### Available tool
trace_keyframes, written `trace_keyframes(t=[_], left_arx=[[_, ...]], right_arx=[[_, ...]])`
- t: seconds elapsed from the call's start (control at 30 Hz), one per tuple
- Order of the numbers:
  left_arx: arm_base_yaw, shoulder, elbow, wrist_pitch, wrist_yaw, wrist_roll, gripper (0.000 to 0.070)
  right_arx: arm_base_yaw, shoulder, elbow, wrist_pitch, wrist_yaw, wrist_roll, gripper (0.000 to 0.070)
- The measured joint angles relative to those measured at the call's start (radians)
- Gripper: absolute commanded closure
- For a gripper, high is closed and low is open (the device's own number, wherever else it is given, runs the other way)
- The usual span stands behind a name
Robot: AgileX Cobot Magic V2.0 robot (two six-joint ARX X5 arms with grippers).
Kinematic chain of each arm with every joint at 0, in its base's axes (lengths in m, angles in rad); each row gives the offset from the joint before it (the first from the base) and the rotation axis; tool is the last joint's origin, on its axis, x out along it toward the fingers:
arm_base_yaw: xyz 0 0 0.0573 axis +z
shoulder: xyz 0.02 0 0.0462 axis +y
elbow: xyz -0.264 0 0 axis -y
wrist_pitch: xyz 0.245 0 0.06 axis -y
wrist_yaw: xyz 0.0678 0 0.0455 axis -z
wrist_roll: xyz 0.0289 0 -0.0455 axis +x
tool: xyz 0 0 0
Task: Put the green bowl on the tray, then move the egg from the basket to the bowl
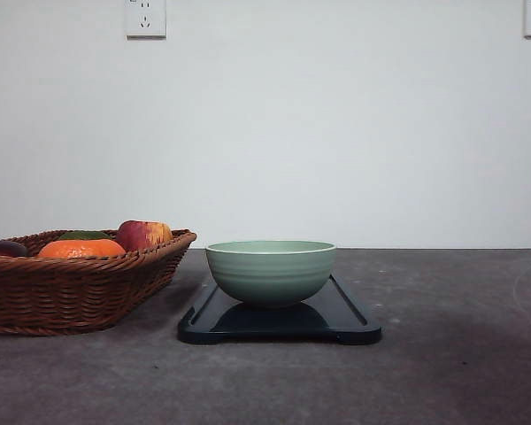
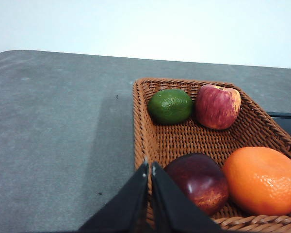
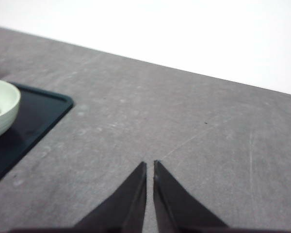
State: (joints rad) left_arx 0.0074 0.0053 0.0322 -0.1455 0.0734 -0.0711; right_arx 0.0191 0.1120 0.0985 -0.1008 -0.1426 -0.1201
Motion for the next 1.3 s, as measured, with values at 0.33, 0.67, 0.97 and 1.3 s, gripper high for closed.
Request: trace_keyframes(t=[0.33,0.67,0.97,1.3], left_arx=[[0.0,0.0,0.0,0.0,0.0,0.0,0.07],[0.0,0.0,0.0,0.0,0.0,0.0,0.07],[0.0,0.0,0.0,0.0,0.0,0.0,0.07],[0.0,0.0,0.0,0.0,0.0,0.0,0.07]], right_arx=[[-0.001,-0.11,-0.082,0.057,0.108,0.09,0.0684],[-0.001,-0.109,-0.082,0.054,0.114,0.102,0.0684],[-0.001,-0.109,-0.082,0.054,0.114,0.102,0.0684],[-0.001,-0.109,-0.082,0.054,0.114,0.102,0.0684]])
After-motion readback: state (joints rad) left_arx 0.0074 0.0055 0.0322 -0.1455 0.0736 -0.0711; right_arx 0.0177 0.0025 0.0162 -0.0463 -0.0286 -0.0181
